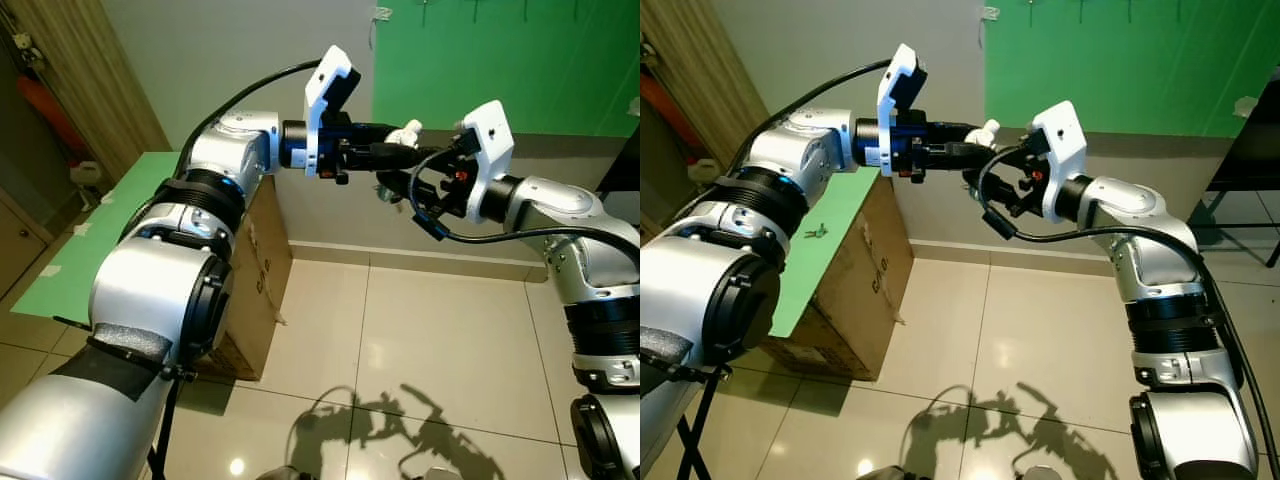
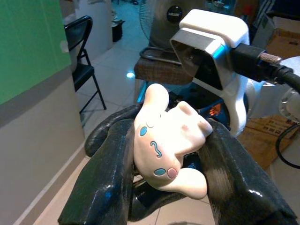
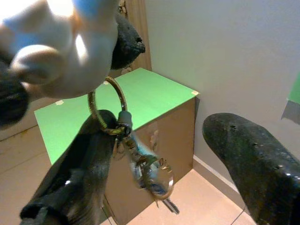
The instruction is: Hang keys on a hook
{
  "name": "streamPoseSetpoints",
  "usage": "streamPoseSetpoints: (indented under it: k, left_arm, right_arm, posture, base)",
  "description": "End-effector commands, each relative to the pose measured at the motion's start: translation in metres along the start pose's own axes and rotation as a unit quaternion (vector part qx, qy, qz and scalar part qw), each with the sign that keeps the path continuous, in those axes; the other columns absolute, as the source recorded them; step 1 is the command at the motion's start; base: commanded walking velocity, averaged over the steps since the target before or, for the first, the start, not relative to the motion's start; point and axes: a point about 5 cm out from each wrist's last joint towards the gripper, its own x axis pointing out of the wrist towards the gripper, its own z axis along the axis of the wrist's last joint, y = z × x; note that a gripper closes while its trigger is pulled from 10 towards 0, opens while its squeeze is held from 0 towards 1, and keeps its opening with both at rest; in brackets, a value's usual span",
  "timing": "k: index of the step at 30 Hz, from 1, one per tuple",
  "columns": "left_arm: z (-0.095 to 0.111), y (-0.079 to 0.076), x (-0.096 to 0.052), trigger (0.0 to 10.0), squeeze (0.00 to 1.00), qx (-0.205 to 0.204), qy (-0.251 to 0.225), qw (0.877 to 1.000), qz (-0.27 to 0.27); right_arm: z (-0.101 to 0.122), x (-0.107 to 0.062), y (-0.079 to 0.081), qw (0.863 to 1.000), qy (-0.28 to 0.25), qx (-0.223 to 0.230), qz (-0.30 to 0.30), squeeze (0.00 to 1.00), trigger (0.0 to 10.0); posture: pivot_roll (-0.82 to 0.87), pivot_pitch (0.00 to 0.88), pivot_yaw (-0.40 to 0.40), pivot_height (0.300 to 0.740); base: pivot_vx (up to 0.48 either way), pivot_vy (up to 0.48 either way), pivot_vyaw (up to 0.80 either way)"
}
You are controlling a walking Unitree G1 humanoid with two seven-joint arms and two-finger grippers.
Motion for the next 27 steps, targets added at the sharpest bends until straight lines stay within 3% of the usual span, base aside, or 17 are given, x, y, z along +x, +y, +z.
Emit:
streamPoseSetpoints:
  k: [1, 27]
  left_arm:
    - [0.0016, 0.0036, -0.0078, 10.0, 0.00, 0.003, 0.004, 1.000, 0.017]
    - [0.0031, 0.0085, -0.0112, 10.0, 0.00, 0.005, 0.008, 0.998, 0.058]
  right_arm:
    - [0.0043, 0.0002, 0.0007, 1.000, -0.009, 0.001, 0.000, 0.00, 0.0]
    - [0.0053, 0.0000, 0.0081, 1.000, -0.021, 0.002, 0.017, 0.00, 0.0]
  posture:
    - [-0.26, 0.000, 0.161, 0.740]
    - [-0.26, 0.000, 0.168, 0.740]
  base:
    - [0.000, 0.000, 0.00]
    - [0.000, 0.000, 0.00]
